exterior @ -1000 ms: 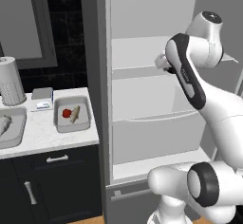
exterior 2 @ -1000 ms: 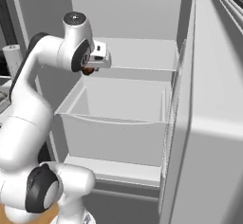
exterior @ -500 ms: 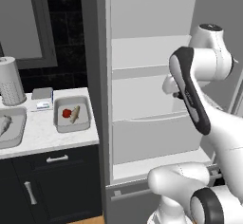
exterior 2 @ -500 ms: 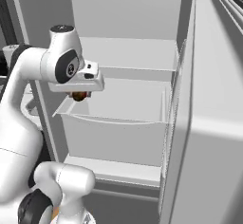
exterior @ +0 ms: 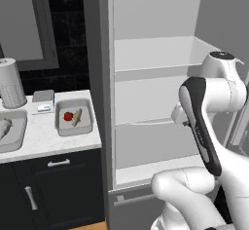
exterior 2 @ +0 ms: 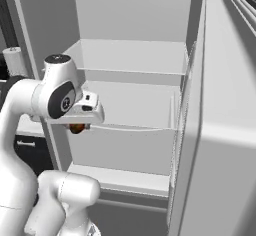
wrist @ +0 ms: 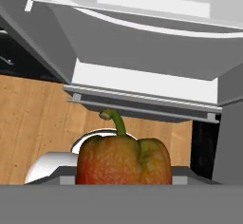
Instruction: Place one bell pepper and one fish in each tupperware on the nearby counter, to pack two identical lunches.
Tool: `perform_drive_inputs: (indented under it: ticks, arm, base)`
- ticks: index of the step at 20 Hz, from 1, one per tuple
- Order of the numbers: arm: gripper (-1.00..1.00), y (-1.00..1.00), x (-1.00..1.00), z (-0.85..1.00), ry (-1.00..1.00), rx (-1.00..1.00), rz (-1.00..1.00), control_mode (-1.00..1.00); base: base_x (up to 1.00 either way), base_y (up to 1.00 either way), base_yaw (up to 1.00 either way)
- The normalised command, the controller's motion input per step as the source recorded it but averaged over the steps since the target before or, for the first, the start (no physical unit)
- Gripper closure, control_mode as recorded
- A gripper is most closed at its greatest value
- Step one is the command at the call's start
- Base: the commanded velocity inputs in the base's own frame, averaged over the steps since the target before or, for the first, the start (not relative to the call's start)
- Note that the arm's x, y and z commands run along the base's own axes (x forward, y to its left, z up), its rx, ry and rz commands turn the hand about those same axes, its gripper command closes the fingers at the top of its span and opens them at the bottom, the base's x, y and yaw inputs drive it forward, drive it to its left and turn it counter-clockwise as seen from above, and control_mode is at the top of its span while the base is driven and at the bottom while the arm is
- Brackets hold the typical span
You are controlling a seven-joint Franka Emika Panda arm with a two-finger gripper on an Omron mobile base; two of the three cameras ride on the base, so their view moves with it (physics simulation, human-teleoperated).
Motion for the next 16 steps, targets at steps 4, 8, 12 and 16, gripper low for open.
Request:
perform_drive_inputs:
  ticks: [4,8,12,16]
  arm:
    - [1.0,0.0,0.0,0.0,0.0,0.0,0.0,1.0]
    - [1.0,0.0,0.0,0.0,0.0,0.0,0.0,1.0]
    - [1.0,0.0,0.0,0.0,0.0,0.0,0.0,1.0]
    - [1.0,0.0,0.0,0.0,0.0,0.0,0.0,1.0]
  base:
    - [-0.56,0.11,0.0]
    - [-0.42,0.78,0.0]
    - [-0.24,1.0,0.0]
    - [-0.23,1.0,0.0]
